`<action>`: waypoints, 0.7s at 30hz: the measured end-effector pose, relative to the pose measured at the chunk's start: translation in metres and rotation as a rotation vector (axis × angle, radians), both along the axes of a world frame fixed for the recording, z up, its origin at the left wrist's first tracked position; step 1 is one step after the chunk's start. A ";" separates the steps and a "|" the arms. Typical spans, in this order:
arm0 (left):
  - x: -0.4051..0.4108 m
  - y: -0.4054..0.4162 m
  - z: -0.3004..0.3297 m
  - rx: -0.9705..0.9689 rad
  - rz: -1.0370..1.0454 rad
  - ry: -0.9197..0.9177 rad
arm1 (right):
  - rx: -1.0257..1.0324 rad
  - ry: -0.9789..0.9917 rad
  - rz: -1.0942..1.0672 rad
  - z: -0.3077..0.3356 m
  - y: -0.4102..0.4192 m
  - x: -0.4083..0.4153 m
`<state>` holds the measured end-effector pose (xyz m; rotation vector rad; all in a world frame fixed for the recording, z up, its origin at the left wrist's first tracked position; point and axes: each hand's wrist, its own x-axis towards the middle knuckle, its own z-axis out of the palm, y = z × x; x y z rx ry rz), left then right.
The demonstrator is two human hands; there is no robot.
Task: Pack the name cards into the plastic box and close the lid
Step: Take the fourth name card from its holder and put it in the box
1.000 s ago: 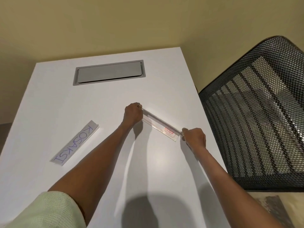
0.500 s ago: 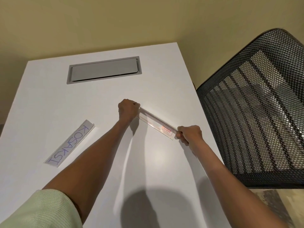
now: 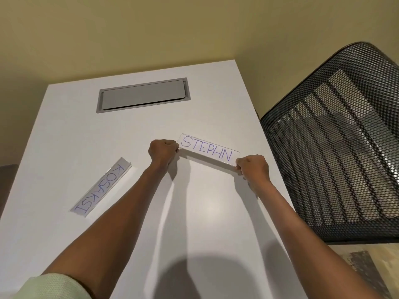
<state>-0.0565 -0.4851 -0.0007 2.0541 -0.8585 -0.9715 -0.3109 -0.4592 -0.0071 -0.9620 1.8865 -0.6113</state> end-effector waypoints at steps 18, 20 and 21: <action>0.006 0.061 -0.032 0.043 -0.094 -0.156 | -0.272 0.274 0.204 -0.033 0.030 -0.002; 0.006 0.064 -0.034 0.058 -0.105 -0.170 | -0.309 0.305 0.230 -0.035 0.034 -0.003; 0.006 0.064 -0.034 0.061 -0.109 -0.177 | -0.325 0.317 0.247 -0.037 0.034 -0.003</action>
